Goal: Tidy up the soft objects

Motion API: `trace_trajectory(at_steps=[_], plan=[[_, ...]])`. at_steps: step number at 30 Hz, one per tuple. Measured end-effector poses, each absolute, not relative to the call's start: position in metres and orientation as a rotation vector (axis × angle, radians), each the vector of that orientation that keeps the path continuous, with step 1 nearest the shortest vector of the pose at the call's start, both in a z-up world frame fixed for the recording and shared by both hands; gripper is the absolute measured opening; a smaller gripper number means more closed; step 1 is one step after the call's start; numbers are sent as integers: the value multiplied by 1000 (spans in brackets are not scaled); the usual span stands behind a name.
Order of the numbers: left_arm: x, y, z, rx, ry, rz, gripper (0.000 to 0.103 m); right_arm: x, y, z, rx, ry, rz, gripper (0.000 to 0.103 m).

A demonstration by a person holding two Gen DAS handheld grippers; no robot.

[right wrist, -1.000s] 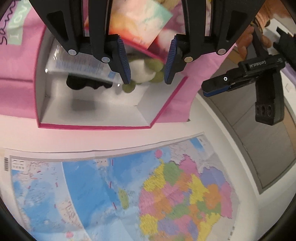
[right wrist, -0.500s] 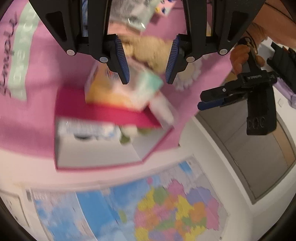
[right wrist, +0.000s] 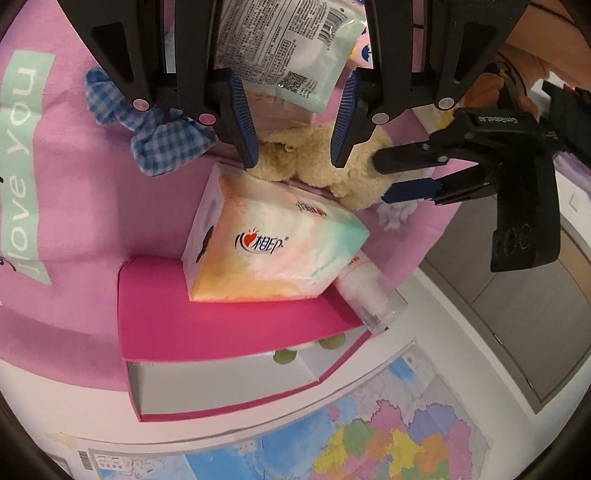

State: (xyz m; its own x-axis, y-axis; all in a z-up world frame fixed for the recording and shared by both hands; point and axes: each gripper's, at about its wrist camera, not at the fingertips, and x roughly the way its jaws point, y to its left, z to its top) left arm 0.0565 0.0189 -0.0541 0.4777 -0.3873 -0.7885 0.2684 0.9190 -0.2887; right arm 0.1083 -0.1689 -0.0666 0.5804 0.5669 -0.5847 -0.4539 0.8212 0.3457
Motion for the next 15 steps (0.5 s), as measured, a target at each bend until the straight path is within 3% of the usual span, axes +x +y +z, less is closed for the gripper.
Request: trace_trajectory(at_steps=[3, 7, 15], plan=[[56, 21, -56, -139, 992, -401, 60, 110, -166, -68, 156, 749, 601, 43], [57, 24, -56, -162, 1002, -418, 42, 112, -165, -70, 155, 759, 601, 46], [49, 40, -60, -182, 1026, -420, 39, 114, -161, -74, 156, 783, 613, 55]])
